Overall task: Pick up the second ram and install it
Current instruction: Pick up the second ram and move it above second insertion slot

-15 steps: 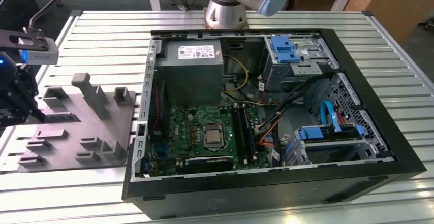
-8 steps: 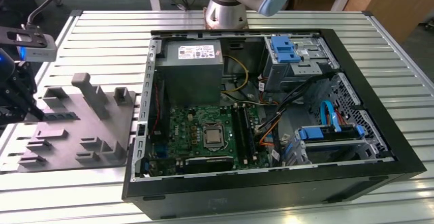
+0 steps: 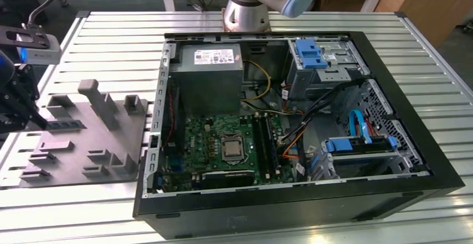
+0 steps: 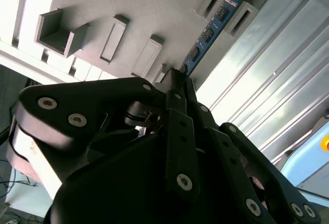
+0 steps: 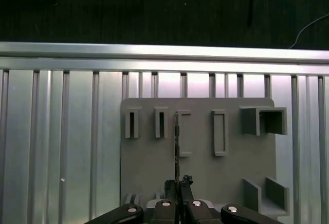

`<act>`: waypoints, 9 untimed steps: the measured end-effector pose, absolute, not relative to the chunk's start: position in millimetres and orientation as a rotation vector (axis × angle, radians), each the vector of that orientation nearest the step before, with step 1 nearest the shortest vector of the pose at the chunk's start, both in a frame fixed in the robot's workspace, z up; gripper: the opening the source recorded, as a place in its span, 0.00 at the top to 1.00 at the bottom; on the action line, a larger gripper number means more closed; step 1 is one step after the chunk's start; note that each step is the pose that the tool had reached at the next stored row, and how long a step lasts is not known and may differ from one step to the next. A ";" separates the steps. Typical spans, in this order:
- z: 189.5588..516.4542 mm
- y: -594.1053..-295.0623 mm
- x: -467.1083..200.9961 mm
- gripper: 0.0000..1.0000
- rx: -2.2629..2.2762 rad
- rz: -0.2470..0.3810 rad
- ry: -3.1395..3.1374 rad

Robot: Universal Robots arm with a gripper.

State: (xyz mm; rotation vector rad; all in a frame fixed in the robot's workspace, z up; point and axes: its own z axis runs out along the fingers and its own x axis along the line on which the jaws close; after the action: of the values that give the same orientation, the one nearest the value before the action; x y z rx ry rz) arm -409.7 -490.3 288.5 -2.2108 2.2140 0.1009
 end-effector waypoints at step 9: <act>297.8 -490.3 -409.6 0.86 -2.208 0.107 2.211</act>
State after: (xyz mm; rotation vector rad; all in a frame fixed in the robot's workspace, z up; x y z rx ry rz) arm -409.6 -490.3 297.8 -2.2080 2.2110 0.1070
